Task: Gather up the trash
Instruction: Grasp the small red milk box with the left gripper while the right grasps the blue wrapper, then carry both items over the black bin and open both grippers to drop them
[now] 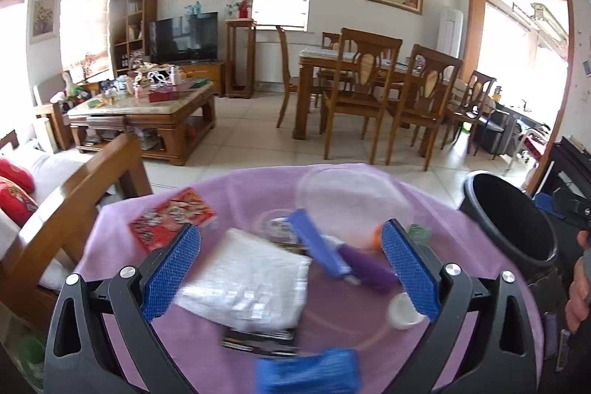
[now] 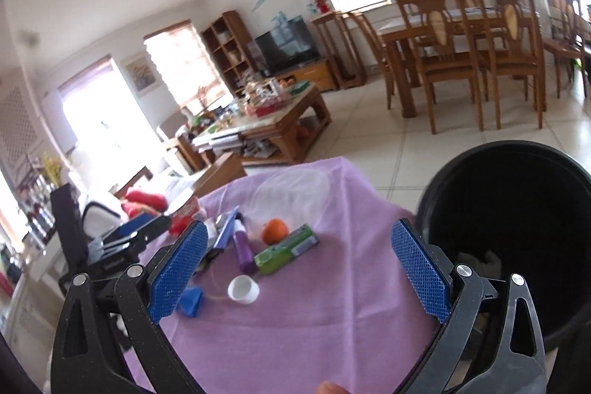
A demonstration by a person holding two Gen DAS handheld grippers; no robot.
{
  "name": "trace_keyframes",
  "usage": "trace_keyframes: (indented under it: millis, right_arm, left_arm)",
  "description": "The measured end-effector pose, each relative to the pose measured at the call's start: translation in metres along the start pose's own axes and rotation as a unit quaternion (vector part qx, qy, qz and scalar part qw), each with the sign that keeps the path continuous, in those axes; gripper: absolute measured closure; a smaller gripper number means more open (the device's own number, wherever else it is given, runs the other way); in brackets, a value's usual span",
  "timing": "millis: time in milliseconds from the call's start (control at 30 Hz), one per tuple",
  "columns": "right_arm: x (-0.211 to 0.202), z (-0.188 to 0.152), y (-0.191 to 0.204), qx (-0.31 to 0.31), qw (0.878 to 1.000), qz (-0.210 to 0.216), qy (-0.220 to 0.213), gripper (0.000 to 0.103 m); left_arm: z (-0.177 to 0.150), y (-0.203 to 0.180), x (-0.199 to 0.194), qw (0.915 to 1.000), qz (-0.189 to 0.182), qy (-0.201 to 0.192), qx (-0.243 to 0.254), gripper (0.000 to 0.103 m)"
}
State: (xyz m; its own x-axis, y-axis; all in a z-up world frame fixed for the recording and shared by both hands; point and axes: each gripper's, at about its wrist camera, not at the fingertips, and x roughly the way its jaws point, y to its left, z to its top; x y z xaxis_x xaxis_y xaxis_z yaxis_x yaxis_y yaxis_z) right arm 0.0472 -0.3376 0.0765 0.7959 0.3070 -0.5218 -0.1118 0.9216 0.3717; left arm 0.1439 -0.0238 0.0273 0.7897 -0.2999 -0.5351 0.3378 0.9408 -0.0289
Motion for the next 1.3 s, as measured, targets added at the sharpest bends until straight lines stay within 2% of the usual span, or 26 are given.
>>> trace_keyframes:
  millis: [67,167,233,367,433,467,567,633,733,800,833,867,900,967,1033,1067,1167,1300]
  right_arm:
    - [0.028,0.002,0.026,-0.032,0.999,0.011,0.020,0.005]
    - [0.072,0.009,0.061,-0.061,0.996,0.035,0.058,0.005]
    - [0.100,0.014,0.077,-0.070,0.994,0.040,0.080,0.005]
    - [0.154,0.024,0.104,-0.093,0.988,0.036,0.117,0.019]
    - [0.181,0.024,0.111,-0.098,0.985,0.028,0.142,0.023]
    - [0.192,0.024,0.112,-0.100,0.983,0.023,0.152,0.028]
    - [0.218,0.017,0.114,-0.108,0.978,0.008,0.178,0.037]
    - [0.223,0.010,0.112,-0.112,0.977,0.004,0.183,0.038]
    - [0.232,-0.001,0.113,-0.125,0.974,0.004,0.191,0.049]
    - [0.236,-0.006,0.117,-0.133,0.972,0.003,0.192,0.062]
    - [0.239,-0.008,0.119,-0.137,0.972,0.001,0.192,0.063]
    - [0.241,-0.010,0.121,-0.140,0.972,0.003,0.190,0.066]
    - [0.240,-0.011,0.122,-0.141,0.972,0.004,0.188,0.070]
    - [0.237,-0.012,0.123,-0.141,0.974,0.003,0.177,0.076]
    - [0.232,-0.010,0.122,-0.140,0.977,0.006,0.163,0.083]
    - [0.231,-0.008,0.121,-0.138,0.978,0.010,0.157,0.091]
    - [0.220,-0.005,0.121,-0.144,0.980,0.019,0.138,0.094]
    - [0.217,-0.008,0.124,-0.154,0.976,0.036,0.149,0.095]
  left_arm:
    - [0.000,0.030,0.011,0.9992,0.030,0.009,0.023,0.005]
    - [0.000,0.058,0.037,0.9944,0.065,0.043,0.071,0.006]
    - [0.000,0.066,0.052,0.9910,0.069,0.061,0.097,0.006]
    - [-0.003,0.065,0.077,0.9844,0.048,0.086,0.146,0.006]
    - [-0.006,0.066,0.085,0.9810,0.050,0.094,0.162,0.006]
    - [-0.007,0.068,0.090,0.9796,0.053,0.099,0.167,0.006]
    - [-0.008,0.074,0.097,0.9810,0.051,0.106,0.154,0.006]
    - [-0.007,0.080,0.100,0.9822,0.049,0.115,0.140,0.006]
    - [-0.008,0.090,0.097,0.9838,0.044,0.120,0.126,0.006]
    - [-0.008,0.092,0.096,0.9850,0.034,0.124,0.115,0.008]
    - [-0.009,0.091,0.096,0.9855,0.028,0.127,0.109,0.013]
    - [-0.010,0.093,0.096,0.9857,0.022,0.131,0.103,0.029]
    - [-0.010,0.093,0.096,0.9856,0.015,0.138,0.097,0.040]
    - [-0.011,0.093,0.096,0.9858,0.008,0.141,0.091,0.053]
    - [-0.009,0.096,0.091,0.9881,0.011,0.131,0.080,0.053]
    - [-0.009,0.100,0.087,0.9898,0.006,0.125,0.068,0.053]
    - [-0.006,0.108,0.074,0.9934,-0.017,0.110,0.025,0.053]
    - [-0.004,0.107,0.042,0.9963,-0.024,0.082,-0.008,0.053]
